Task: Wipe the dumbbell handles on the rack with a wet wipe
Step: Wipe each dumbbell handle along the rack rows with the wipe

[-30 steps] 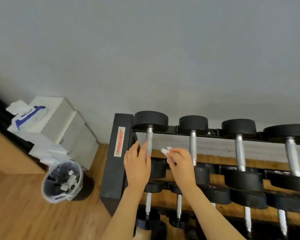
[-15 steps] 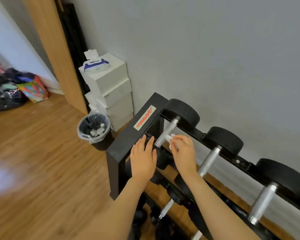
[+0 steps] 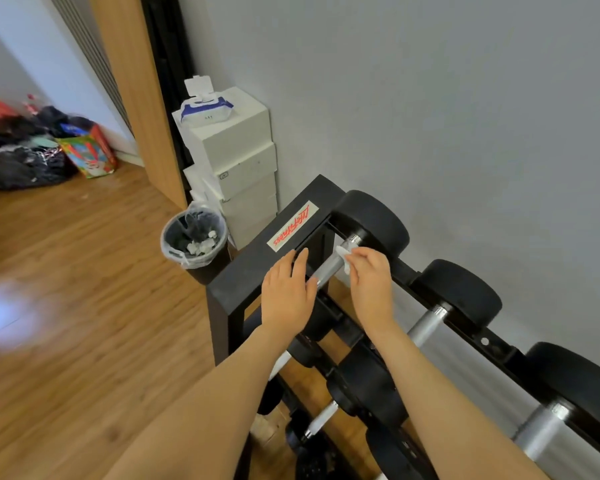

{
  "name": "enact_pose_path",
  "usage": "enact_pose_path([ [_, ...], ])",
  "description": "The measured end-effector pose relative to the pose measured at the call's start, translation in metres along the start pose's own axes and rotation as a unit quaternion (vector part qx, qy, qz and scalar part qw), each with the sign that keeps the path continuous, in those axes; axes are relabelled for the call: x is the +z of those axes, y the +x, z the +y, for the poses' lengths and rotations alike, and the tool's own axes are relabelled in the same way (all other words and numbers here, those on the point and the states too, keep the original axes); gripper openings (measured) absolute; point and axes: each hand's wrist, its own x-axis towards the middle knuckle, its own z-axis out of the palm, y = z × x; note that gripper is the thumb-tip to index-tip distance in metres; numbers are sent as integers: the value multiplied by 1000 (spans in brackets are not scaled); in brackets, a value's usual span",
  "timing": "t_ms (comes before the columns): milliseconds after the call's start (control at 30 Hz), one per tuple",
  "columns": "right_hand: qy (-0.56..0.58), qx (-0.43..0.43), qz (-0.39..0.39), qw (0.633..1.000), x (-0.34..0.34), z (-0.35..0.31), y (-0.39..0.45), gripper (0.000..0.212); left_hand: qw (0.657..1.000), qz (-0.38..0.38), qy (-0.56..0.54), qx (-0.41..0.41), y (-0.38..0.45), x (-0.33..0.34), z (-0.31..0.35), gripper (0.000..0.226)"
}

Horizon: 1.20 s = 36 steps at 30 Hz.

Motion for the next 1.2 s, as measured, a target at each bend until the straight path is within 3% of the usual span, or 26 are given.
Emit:
enact_pose_path([
  [200,11,-39,5,999,28,13,20,29,998,53,26,1,1,17,-3,48],
  [300,-71,-94,-20,993,31,18,25,45,997,71,25,9,0,20,-4,45],
  [467,-121,-86,-37,988,35,26,34,58,995,92,17,19,-1,17,-2,47],
  [767,-153,-127,-34,979,42,34,23,66,997,79,12,13,0,17,-2,49],
  [933,-166,-109,-30,980,41,32,29,64,997,72,12,7,-1,16,-3,50],
  [1100,-167,-171,-58,969,37,37,23,64,998,59,4,28,-4,18,-13,51],
  [1200,-197,-147,-58,968,29,42,35,68,998,50,4,31,-9,19,-20,54],
])
